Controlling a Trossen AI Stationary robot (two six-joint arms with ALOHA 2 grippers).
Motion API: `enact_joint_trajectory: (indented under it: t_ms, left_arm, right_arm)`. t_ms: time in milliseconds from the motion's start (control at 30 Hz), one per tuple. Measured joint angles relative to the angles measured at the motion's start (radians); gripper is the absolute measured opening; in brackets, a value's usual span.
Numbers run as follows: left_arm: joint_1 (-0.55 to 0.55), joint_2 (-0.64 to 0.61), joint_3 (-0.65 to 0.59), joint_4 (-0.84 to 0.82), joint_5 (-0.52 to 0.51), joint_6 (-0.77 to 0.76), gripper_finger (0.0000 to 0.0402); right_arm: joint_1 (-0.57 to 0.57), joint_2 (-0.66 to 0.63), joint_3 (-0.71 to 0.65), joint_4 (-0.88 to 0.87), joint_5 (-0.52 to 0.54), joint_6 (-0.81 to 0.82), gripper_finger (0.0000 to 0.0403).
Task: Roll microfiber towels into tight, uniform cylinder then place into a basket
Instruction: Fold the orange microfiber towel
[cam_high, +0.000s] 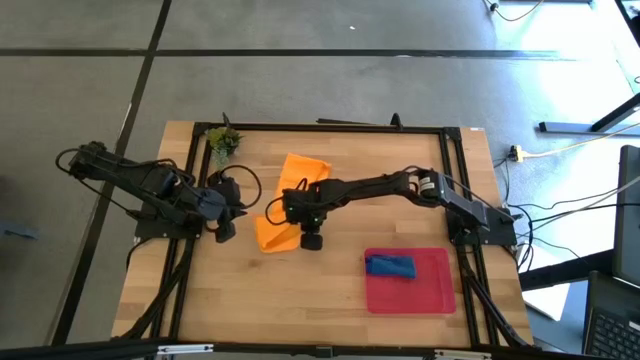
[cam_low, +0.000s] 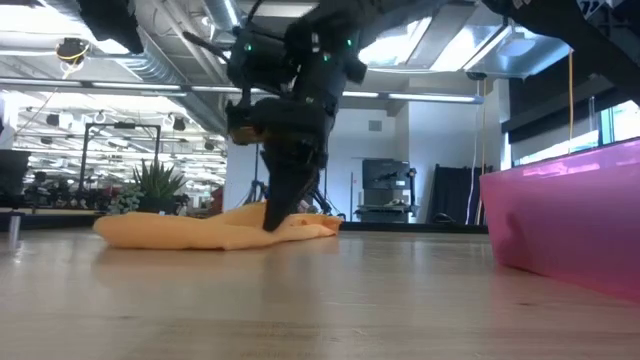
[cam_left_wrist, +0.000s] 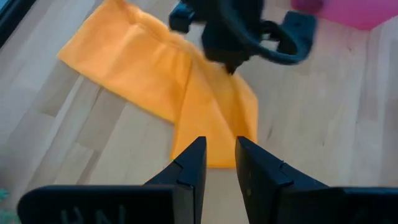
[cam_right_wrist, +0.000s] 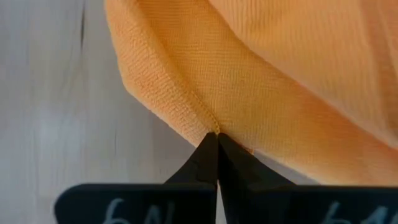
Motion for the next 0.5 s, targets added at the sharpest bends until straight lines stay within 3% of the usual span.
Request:
enact_joint_trajectory:
  t_ms: [167,500]
  left_arm:
    - [0.0,0.0,-0.079,0.009,-0.003,-0.096,0.0076]
    - [0.0,0.004,-0.186,0.051,-0.003,-0.273,0.0076]
  right_arm:
    - [0.024,-0.003,0.098,-0.112,0.077,-0.004,0.0002]
    - [0.046,-0.003,0.235,-0.129,0.1,-0.005,0.0001]
